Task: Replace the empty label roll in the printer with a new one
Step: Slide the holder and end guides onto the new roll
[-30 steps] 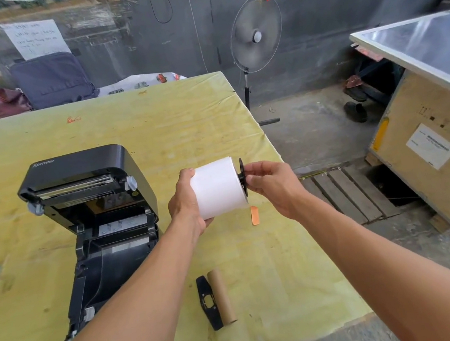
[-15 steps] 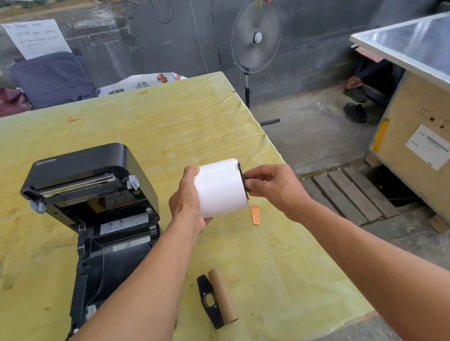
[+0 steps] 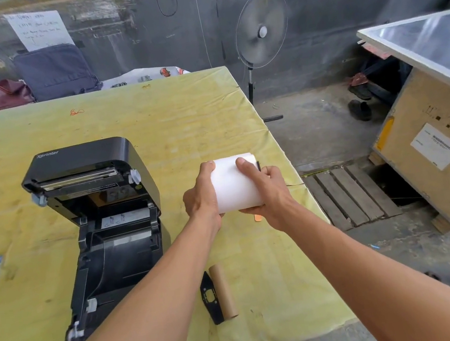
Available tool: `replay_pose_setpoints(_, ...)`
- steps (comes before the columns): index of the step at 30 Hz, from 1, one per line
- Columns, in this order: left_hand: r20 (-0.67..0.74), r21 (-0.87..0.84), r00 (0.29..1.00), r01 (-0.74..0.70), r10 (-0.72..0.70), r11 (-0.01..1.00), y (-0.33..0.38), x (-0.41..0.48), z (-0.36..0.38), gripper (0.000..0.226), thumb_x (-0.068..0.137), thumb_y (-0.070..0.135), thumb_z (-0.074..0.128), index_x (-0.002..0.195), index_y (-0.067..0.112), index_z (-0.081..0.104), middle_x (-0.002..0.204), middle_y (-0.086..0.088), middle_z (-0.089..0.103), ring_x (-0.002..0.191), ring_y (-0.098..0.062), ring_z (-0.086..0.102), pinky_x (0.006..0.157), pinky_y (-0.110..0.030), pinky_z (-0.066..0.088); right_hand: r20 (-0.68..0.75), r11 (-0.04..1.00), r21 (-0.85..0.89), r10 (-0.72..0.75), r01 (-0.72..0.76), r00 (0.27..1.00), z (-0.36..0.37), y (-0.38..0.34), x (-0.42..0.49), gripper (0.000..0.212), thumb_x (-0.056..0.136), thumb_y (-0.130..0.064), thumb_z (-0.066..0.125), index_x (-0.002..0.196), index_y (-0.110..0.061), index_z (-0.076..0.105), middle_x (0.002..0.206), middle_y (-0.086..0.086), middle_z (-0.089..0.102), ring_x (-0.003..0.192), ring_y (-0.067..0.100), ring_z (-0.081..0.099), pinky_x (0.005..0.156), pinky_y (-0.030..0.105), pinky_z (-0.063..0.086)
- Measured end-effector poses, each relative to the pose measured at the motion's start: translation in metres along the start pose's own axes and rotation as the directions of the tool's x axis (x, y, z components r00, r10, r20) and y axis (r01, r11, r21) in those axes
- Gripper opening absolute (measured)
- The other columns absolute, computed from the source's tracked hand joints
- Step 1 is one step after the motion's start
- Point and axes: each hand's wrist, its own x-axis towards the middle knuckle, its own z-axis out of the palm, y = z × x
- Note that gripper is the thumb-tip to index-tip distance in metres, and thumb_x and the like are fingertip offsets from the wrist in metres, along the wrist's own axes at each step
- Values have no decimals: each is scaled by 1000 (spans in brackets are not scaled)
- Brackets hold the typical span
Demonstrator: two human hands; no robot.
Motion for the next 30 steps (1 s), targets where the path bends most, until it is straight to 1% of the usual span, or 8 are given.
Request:
replay_pose_setpoints(5,137,87,991,-16,3,996,5,-2,-4,42,68,55,73,89,21,59,86,-2,69,71,-21,69,57,-29,55,-96,997,16,-76,78,992,-3,6,4,63,65,-58,79,97,-21,41,111,4,65,95,28,71,61,38,63)
replay_pose_setpoints(8,214,87,977,-14,-5,996,10,2,-14,50,73,65,60,97,22,64,90,-3,71,81,-24,69,74,-38,53,-98,995,17,-96,98,991,-5,4,5,61,67,-56,80,96,-19,41,109,4,65,92,27,70,63,44,64)
replay_pose_setpoints(11,105,216,994,-24,2,976,4,12,-28,46,88,52,48,111,14,59,100,-10,69,92,-26,64,85,-46,50,-98,997,12,-74,75,993,-7,1,6,61,67,-56,80,99,-18,44,108,4,63,90,28,69,69,57,63)
replay_pose_setpoints(13,12,596,995,-83,94,799,-8,18,-45,30,94,25,49,117,7,54,110,-14,64,94,-29,62,80,-43,54,-88,998,8,-62,63,994,-7,0,6,64,67,-55,80,103,-16,46,110,4,63,92,28,69,70,59,62)
replay_pose_setpoints(15,61,903,992,-102,111,417,-28,19,-67,28,93,9,49,120,6,49,108,-11,57,88,-25,57,66,-35,49,-75,999,12,-46,47,996,-7,-1,6,72,69,-54,80,116,-9,47,114,5,63,96,29,70,72,60,62)
replay_pose_setpoints(19,130,991,992,-130,-2,-22,-64,11,-97,43,86,-4,55,127,4,43,109,-10,55,87,-22,56,60,-28,43,-57,999,24,-19,21,998,-6,-1,7,79,72,-53,80,127,-8,45,117,6,62,100,30,69,74,60,61)
replay_pose_setpoints(22,110,990,994,-108,16,-89,-79,9,-107,55,83,-5,62,133,1,40,124,-16,56,109,-31,58,70,-28,43,-54,1000,12,-17,17,998,-4,0,6,77,73,-52,80,126,-8,45,117,5,63,98,28,69,72,58,62)
replay_pose_setpoints(30,90,993,995,-87,39,-79,-90,9,-114,82,76,3,78,144,4,32,126,-16,57,113,-31,57,81,-30,51,-54,1000,1,0,0,999,-2,3,1,78,75,-51,79,129,-8,44,121,8,63,103,31,69,73,54,63)
